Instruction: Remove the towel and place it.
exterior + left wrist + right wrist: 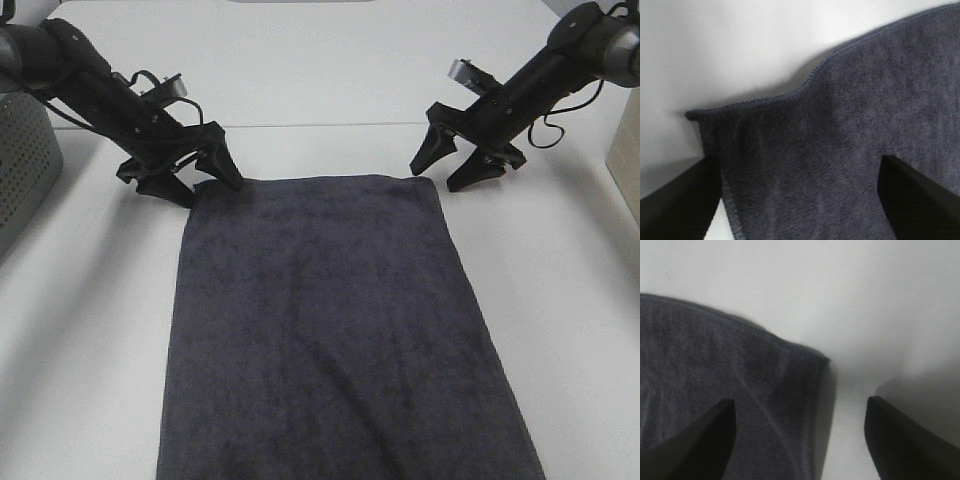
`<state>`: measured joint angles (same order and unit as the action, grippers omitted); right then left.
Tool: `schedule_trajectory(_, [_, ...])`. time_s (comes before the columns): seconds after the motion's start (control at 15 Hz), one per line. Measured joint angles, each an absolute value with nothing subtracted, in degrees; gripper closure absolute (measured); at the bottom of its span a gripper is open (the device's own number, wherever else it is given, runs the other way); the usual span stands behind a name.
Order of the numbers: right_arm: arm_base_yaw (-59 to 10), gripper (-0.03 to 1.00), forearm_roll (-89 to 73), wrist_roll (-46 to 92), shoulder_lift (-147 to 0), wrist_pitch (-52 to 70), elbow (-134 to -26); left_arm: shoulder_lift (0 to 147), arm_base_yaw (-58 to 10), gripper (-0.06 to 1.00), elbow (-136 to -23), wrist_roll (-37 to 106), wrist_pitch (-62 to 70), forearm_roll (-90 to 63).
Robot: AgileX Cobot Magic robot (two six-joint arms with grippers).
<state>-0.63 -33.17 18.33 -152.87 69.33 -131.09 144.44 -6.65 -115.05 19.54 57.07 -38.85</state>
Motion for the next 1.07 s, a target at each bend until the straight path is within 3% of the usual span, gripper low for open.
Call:
schedule_trajectory(0.2, [-6.2,0.33,-29.2,16.7,-152.5,69.4,-130.6,145.2,-10.8,0.23,-115.3,14.6,54.8,-38.8])
schedule_trajectory(0.33, [-7.6,0.60,-24.7,13.8,-152.4,69.4,-130.6,145.7,-11.6,0.48,-115.3,13.8,54.5,-38.6])
schedule_trajectory(0.47, [-7.6,0.90,-23.4,12.3,-152.6,69.3,-130.6,146.2,-11.6,0.81,-115.3,14.7,54.6,-37.9])
schedule_trajectory(0.53, [-7.5,0.96,-23.4,12.1,-152.6,69.3,-130.6,146.3,-11.6,0.90,-115.3,16.0,54.6,-37.8])
schedule_trajectory(0.73, [-7.5,0.96,-23.3,11.1,-152.2,69.2,-130.6,146.3,-11.8,0.92,-116.6,17.5,55.0,-35.5])
schedule_trajectory(1.07, [-7.7,0.96,-21.1,9.3,-150.5,59.8,-129.9,147.9,-12.0,0.92,-129.3,18.2,55.1,-25.6])
